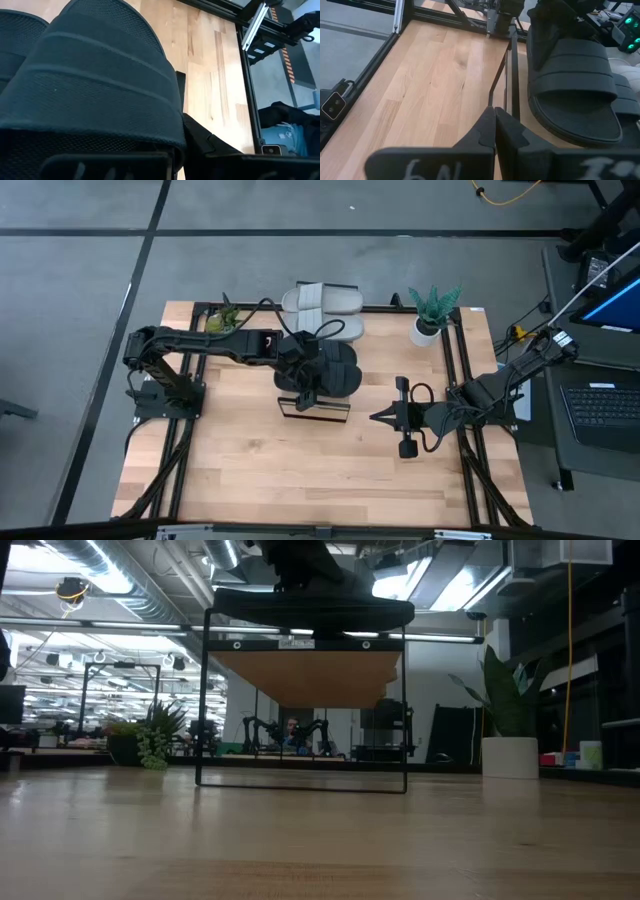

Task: Pick and place slides into the shelf
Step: Put the black slide on the shelf

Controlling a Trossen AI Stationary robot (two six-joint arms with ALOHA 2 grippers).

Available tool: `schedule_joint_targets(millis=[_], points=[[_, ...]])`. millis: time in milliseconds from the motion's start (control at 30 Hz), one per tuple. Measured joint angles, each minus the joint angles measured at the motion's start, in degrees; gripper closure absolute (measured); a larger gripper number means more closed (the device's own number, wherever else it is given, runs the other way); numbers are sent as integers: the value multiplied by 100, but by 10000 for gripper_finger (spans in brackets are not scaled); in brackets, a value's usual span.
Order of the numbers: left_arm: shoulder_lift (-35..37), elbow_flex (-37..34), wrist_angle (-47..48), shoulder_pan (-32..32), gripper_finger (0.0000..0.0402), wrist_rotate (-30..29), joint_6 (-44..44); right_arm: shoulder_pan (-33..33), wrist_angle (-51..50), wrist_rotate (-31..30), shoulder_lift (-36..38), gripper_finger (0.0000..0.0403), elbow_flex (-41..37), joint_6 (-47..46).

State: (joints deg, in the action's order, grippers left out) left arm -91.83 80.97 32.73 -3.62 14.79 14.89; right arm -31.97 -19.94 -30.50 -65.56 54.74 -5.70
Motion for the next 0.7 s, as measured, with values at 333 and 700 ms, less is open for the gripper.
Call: schedule_joint_targets(millis=[333, 700], points=[[0, 0, 24, 31, 399, 229, 258, 0, 0, 2, 0, 400, 0, 15], [-215, -7, 165, 25, 396, 243, 256, 1, 0, 5, 0, 400, -1, 18]])
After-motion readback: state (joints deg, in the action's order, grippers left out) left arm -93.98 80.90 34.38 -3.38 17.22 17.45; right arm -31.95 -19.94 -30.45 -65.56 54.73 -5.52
